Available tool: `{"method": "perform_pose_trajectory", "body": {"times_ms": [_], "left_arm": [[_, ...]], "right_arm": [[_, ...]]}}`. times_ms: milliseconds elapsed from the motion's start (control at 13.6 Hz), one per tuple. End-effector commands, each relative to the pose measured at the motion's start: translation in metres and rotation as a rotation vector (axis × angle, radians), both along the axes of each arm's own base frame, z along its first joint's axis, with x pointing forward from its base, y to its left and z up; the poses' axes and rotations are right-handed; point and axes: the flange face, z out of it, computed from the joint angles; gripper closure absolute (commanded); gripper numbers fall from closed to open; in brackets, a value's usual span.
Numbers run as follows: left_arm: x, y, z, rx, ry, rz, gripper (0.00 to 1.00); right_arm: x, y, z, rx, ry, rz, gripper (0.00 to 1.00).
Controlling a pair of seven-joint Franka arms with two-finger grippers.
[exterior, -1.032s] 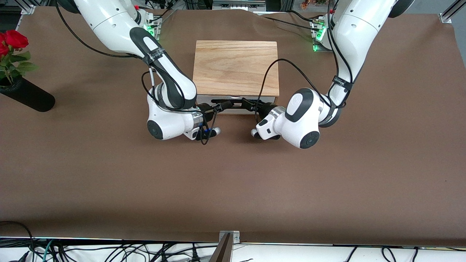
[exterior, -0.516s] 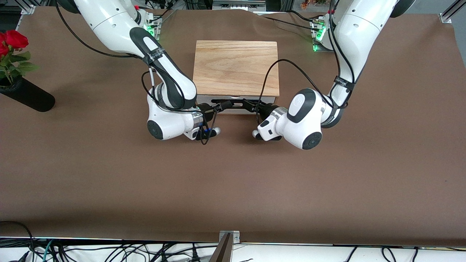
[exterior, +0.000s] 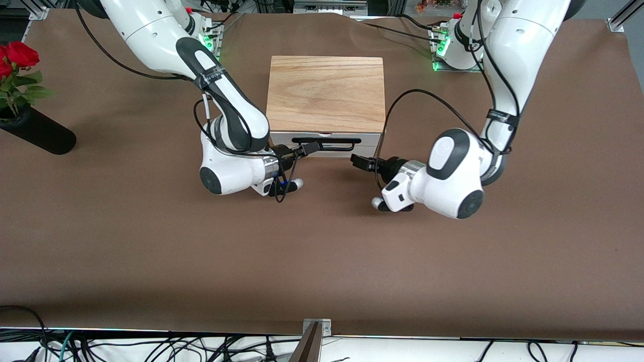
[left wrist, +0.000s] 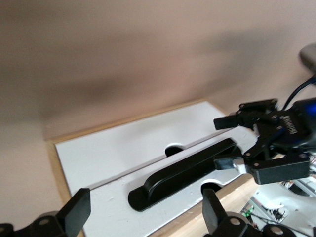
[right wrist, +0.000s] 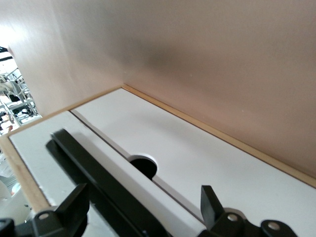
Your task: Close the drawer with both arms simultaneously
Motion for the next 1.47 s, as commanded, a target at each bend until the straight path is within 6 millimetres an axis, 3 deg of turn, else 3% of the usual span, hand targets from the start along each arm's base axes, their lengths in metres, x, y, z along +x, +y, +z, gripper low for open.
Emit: {"method": "perform_pose_trajectory", "body": {"times_ms": [0, 295, 589, 811, 1032, 1179, 1326, 1400], "left_arm": [[0.021, 0.04, 0.026, 0.008, -0.059, 0.022, 0.0], [0.031, 0.076, 0.042, 0.125, -0.139, 0.004, 0.0], [0.037, 0.103, 0.105, 0.377, -0.348, -0.088, 0.0], [0.032, 0.123, 0.158, 0.514, -0.47, -0.116, 0.0], [0.018, 0.146, 0.219, 0.56, -0.553, -0.065, 0.0], [-0.007, 0.16, 0.247, 0.586, -0.572, -0.049, 0.0], [-0.023, 0.166, 0.267, 0.611, -0.594, -0.044, 0.0], [-0.026, 0.179, 0.273, 0.628, -0.596, -0.024, 0.0]], "right_arm": [[0.017, -0.003, 0.025, 0.017, -0.039, -0.026, 0.0], [0.063, -0.04, 0.057, 0.016, -0.152, -0.107, 0.0], [0.106, -0.09, 0.084, -0.016, -0.252, -0.179, 0.0], [0.125, -0.117, 0.101, -0.101, -0.349, -0.166, 0.0], [0.138, -0.143, 0.109, -0.249, -0.457, -0.108, 0.0], [0.149, -0.163, 0.124, -0.295, -0.528, -0.108, 0.0], [0.16, -0.201, 0.135, -0.338, -0.638, -0.046, 0.0], [0.159, -0.225, 0.154, -0.347, -0.669, -0.041, 0.0]]}}
